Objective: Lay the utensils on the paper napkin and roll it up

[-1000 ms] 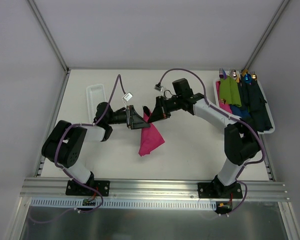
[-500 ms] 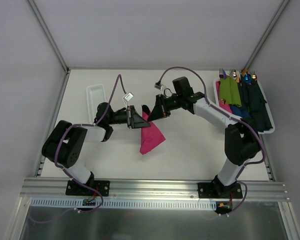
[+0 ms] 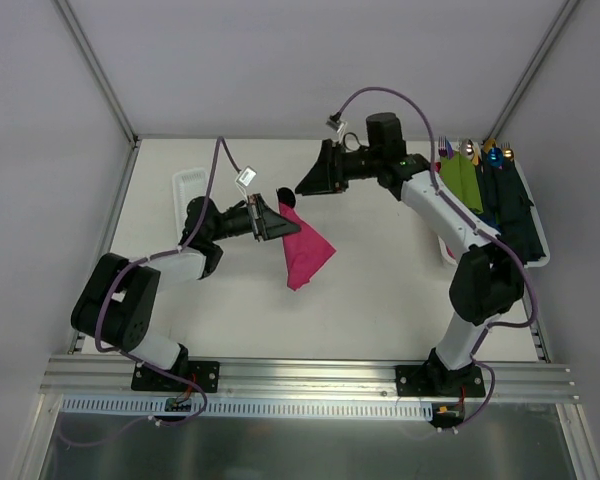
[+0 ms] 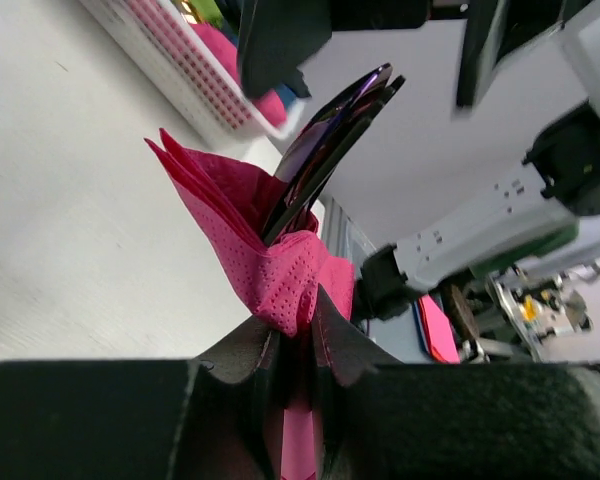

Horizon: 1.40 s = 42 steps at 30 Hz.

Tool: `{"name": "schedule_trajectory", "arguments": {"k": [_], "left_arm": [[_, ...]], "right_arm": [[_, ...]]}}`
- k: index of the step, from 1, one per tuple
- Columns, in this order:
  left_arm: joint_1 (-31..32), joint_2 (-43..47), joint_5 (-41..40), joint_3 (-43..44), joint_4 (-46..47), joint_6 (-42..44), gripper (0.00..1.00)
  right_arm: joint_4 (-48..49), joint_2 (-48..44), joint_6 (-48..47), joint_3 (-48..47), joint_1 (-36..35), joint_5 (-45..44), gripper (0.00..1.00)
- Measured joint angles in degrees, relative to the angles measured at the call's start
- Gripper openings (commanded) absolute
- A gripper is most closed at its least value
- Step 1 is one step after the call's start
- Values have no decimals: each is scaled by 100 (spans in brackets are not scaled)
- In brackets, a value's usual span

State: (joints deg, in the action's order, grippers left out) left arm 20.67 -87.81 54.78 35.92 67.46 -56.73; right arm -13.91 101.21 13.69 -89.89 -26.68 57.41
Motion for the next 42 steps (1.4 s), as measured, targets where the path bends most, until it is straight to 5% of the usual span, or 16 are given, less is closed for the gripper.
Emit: {"name": "schedule_trajectory", "arguments": {"k": [1, 5, 11, 27, 33, 42], "left_arm": [[-44, 103, -90, 55, -168, 15, 0], [-339, 570, -726, 411, -885, 96, 0], [-498, 1073, -1832, 1025, -1259, 109, 0], [-221, 1670, -3169, 1036, -1591, -87, 0], [-221, 1928, -3397, 820, -1591, -153, 0], [-223, 2129, -3600, 785, -1891, -162, 0]], "right_arm": [[90, -9, 42, -136, 144, -11, 73], [289, -87, 155, -273, 695, -83, 84], [564, -448, 450, 192, 876, -210, 83], [1043, -1023, 754, 389, 387, -621, 71], [1012, -1073, 581, 614, 149, -619, 54], [922, -1368, 463, 800, 92, -667, 51]]}}
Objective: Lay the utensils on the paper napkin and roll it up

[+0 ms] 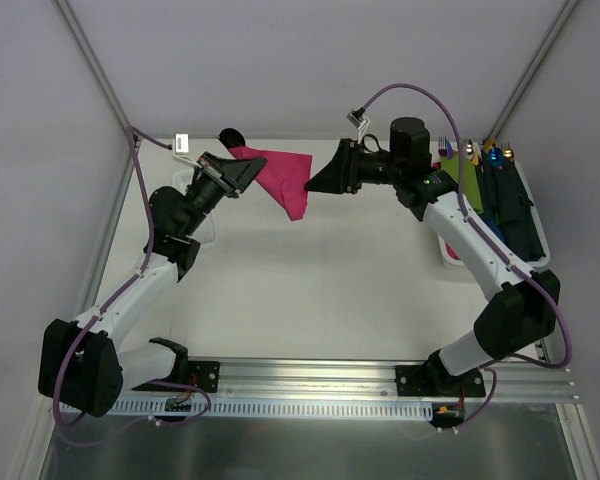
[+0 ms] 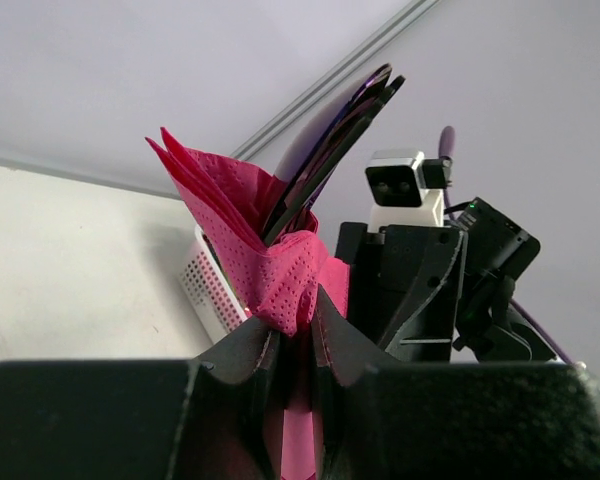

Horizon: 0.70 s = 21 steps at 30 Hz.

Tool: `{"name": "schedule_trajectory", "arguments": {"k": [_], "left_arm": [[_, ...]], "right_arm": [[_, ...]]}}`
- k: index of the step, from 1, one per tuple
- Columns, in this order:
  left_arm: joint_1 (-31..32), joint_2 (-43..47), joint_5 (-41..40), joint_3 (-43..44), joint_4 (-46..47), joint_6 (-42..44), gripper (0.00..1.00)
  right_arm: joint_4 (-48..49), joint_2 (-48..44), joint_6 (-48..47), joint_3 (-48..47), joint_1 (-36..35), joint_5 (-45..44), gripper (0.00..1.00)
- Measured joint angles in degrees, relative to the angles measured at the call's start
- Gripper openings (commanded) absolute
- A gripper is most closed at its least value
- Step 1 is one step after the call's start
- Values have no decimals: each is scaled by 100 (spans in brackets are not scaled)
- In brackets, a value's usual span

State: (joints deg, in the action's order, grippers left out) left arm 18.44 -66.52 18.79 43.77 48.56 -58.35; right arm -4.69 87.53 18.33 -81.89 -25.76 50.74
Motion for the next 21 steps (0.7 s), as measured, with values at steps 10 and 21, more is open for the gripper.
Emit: {"name": "schedule_trajectory", "arguments": {"k": [10, 21], "left_arm": [[2, 195, -448, -66, -684, -83, 0], [70, 365, -739, -66, -1043, -83, 0]], "right_arm": [[-216, -72, -131, 22, -155, -52, 41], [-289, -72, -129, 116, -450, -107, 42]]}}
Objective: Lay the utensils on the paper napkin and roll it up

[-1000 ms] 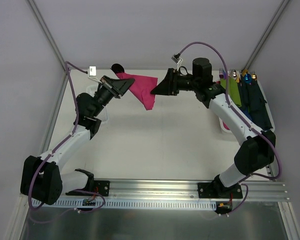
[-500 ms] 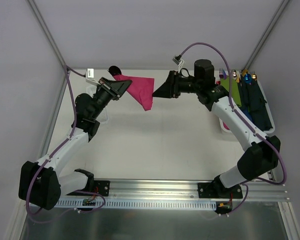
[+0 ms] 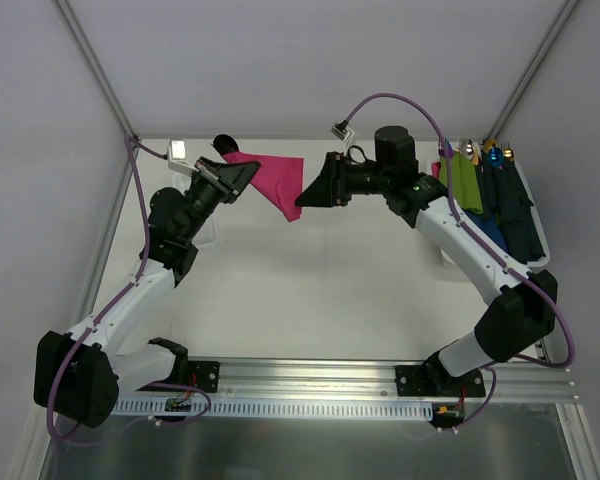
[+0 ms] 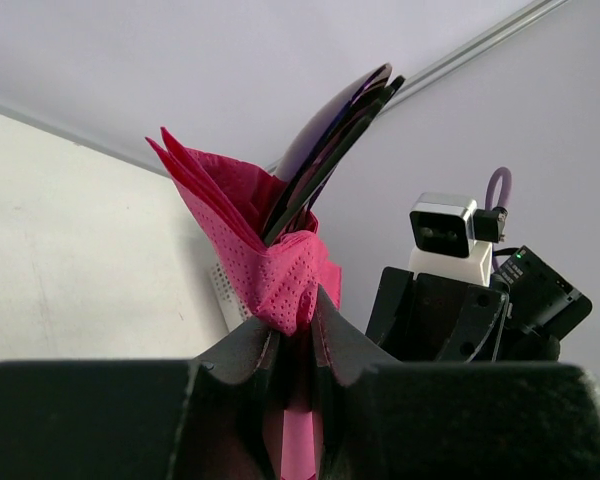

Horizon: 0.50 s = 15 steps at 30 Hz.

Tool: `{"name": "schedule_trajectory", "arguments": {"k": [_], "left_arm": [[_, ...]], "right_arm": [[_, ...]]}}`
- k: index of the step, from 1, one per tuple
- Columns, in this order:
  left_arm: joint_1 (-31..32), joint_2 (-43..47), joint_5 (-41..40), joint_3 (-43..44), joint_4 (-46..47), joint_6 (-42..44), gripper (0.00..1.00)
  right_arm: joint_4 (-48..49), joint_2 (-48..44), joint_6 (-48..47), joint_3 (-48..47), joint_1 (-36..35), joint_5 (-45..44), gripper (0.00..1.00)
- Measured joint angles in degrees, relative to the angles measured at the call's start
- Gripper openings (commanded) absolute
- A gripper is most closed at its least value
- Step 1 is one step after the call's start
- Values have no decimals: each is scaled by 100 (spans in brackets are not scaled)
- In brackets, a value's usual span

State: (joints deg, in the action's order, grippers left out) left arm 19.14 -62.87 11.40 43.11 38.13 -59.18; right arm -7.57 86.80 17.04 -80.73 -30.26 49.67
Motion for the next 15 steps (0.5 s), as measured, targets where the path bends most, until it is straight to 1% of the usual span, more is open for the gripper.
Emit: {"name": "schedule_trajectory", "arguments": {"k": [9, 10, 11, 12, 15], "left_arm": [[7, 68, -61, -55, -70, 0, 0], [7, 96, -105, -96, -66, 0, 0], [7, 125, -142, -140, -66, -2, 0], [7, 142, -164, -170, -66, -2, 0], [7, 181, -205, -234, -57, -2, 0]], "right_arm": [[-4, 0, 7, 39, -48, -44, 42], [-20, 0, 7, 52, -48, -61, 43], [-35, 0, 4, 85, -48, -87, 48], [-52, 0, 13, 107, -48, -107, 50], [-81, -2, 13, 216, -50, -205, 51]]}}
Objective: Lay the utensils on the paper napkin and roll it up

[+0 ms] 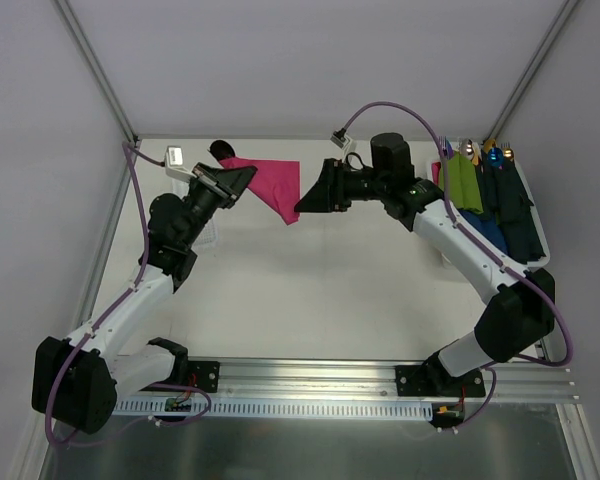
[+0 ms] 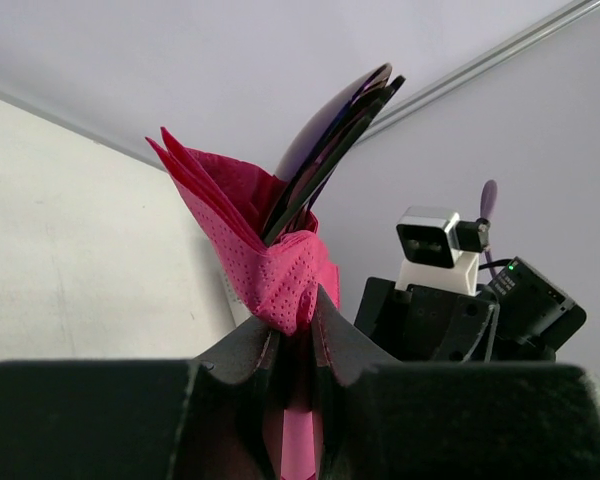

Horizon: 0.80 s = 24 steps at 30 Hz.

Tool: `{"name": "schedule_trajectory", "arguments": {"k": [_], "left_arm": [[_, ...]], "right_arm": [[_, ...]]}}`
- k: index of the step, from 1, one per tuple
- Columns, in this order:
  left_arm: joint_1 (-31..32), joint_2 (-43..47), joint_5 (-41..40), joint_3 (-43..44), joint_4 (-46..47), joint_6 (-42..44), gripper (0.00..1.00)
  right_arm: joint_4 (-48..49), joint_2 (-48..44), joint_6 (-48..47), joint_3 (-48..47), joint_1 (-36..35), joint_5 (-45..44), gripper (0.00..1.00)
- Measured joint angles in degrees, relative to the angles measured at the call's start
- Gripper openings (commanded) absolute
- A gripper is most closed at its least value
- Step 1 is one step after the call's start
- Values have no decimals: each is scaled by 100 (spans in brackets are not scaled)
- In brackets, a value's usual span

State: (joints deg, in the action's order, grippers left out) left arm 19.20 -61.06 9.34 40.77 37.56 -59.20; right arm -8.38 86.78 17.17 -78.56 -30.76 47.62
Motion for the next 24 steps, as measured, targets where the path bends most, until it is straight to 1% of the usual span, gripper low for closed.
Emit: {"name": "schedule_trajectory", "arguments": {"k": [4, 13, 24], "left_arm": [[0, 22, -74, -79, 101, -42, 0], [0, 22, -87, -203, 258, -203, 0], [0, 22, -87, -203, 258, -284, 0]], "right_arm": [[-33, -9, -2, 155, 0, -168, 51], [-11, -28, 85, 177, 0, -205, 42], [306, -28, 372, 177, -26, 44, 41]]}}
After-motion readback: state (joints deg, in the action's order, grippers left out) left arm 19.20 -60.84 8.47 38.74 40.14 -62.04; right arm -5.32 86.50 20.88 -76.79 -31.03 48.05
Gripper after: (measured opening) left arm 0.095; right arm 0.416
